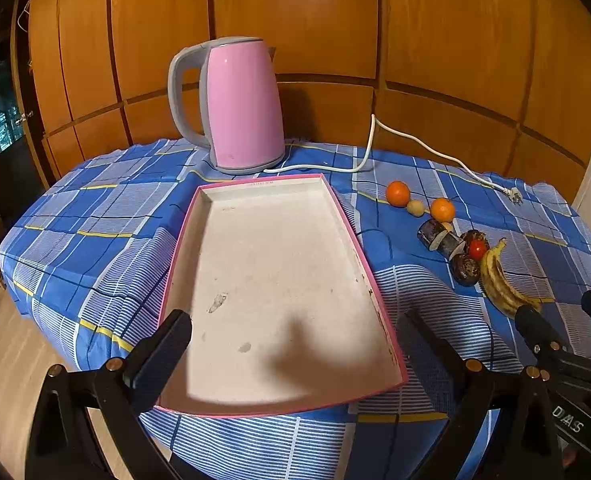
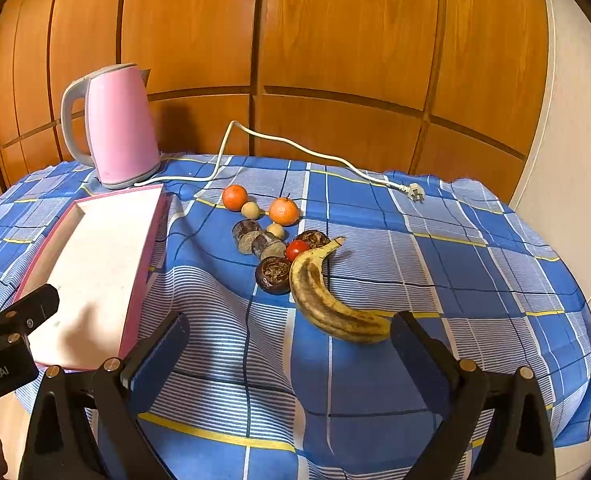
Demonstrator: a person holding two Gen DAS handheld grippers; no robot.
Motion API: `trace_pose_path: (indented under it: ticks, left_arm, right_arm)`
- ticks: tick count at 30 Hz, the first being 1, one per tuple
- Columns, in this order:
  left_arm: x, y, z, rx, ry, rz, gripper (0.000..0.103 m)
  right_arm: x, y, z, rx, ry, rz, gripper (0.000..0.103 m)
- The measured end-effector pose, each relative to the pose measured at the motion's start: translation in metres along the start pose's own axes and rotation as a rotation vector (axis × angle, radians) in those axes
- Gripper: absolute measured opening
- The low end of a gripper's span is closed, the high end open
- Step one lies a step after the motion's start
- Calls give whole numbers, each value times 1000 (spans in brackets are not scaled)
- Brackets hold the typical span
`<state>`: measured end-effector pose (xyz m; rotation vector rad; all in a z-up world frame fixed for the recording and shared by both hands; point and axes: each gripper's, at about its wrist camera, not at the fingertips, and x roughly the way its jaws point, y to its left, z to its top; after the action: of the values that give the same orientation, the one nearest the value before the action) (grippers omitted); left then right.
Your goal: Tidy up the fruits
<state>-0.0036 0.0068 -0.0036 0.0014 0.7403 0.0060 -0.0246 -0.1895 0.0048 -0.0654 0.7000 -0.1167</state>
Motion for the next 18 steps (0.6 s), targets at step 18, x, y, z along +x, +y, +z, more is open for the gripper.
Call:
trace_pose_path:
  ticks: [18]
  left_arm:
    - [-2,-4,1,-2,1,-9,103]
  right_arm:
    - [0,-3,0,3,-7,1,102]
